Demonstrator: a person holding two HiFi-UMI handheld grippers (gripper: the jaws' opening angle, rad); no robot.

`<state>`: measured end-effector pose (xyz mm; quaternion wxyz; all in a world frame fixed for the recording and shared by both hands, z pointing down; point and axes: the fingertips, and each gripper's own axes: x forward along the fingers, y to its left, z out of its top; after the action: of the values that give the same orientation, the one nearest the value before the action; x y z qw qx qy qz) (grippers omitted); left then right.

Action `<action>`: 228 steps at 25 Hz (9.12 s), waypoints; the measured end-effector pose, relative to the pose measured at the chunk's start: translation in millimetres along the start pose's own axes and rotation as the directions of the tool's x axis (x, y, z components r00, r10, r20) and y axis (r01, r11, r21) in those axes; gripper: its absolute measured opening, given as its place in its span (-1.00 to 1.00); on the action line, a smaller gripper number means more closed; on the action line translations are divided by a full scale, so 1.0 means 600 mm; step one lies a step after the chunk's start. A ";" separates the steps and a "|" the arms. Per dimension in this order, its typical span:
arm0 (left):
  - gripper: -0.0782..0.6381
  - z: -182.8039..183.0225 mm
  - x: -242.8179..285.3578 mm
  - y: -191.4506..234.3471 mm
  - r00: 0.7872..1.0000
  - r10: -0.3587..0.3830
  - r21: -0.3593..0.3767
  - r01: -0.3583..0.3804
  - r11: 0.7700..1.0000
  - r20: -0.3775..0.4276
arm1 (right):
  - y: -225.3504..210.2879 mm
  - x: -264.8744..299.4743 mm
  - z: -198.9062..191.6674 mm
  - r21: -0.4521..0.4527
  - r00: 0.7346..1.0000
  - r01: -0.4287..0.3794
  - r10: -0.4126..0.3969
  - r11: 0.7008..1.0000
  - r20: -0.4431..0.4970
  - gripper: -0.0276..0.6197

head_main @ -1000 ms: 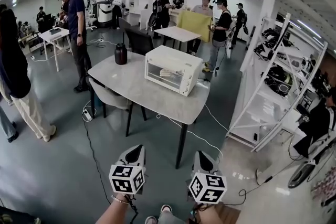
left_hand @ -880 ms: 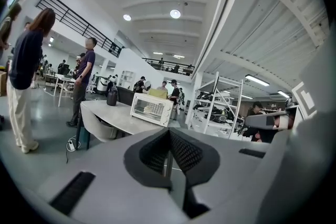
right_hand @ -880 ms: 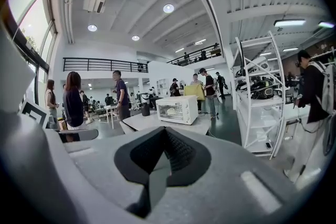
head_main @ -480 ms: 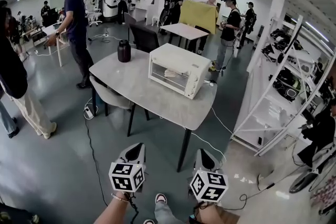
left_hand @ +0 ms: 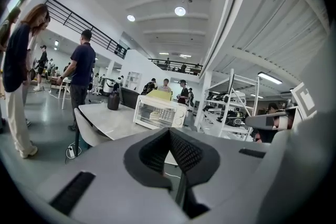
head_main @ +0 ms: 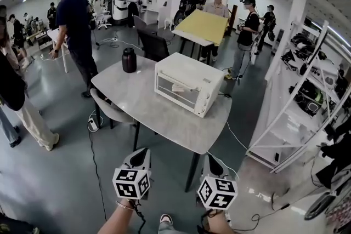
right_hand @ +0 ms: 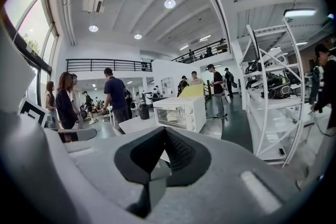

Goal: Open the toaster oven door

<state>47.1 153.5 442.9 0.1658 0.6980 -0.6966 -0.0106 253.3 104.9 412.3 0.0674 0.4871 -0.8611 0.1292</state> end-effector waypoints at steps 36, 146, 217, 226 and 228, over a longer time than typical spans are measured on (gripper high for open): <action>-0.79 0.153 0.367 0.177 1.000 -0.018 0.051 0.019 0.999 -0.024 | -0.026 0.396 0.114 0.049 1.000 0.027 -0.027 0.998 0.014 -0.90; -0.46 0.230 0.898 0.321 0.900 -0.133 0.100 0.191 0.977 -0.416 | -0.195 0.636 0.156 0.132 0.917 0.400 -0.395 0.907 -0.063 -0.90; -0.58 0.040 0.680 0.418 0.827 -0.211 0.042 0.271 0.962 -0.521 | -0.063 0.626 0.076 0.065 0.928 0.346 -0.331 0.936 -0.173 -0.90; -0.57 0.008 0.668 0.430 0.815 -0.220 0.020 0.272 0.962 -0.537 | -0.049 0.657 0.059 0.062 0.932 0.319 -0.301 0.946 -0.203 -0.90; -0.57 0.001 0.666 0.434 0.812 -0.218 0.021 0.272 0.962 -0.542 | -0.047 0.663 0.056 0.062 0.932 0.316 -0.297 0.947 -0.208 -0.90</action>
<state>-193.3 -229.8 592.8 0.3162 0.7643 -0.5264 0.1968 72.2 -245.6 481.1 0.1482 0.6030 -0.7566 0.2051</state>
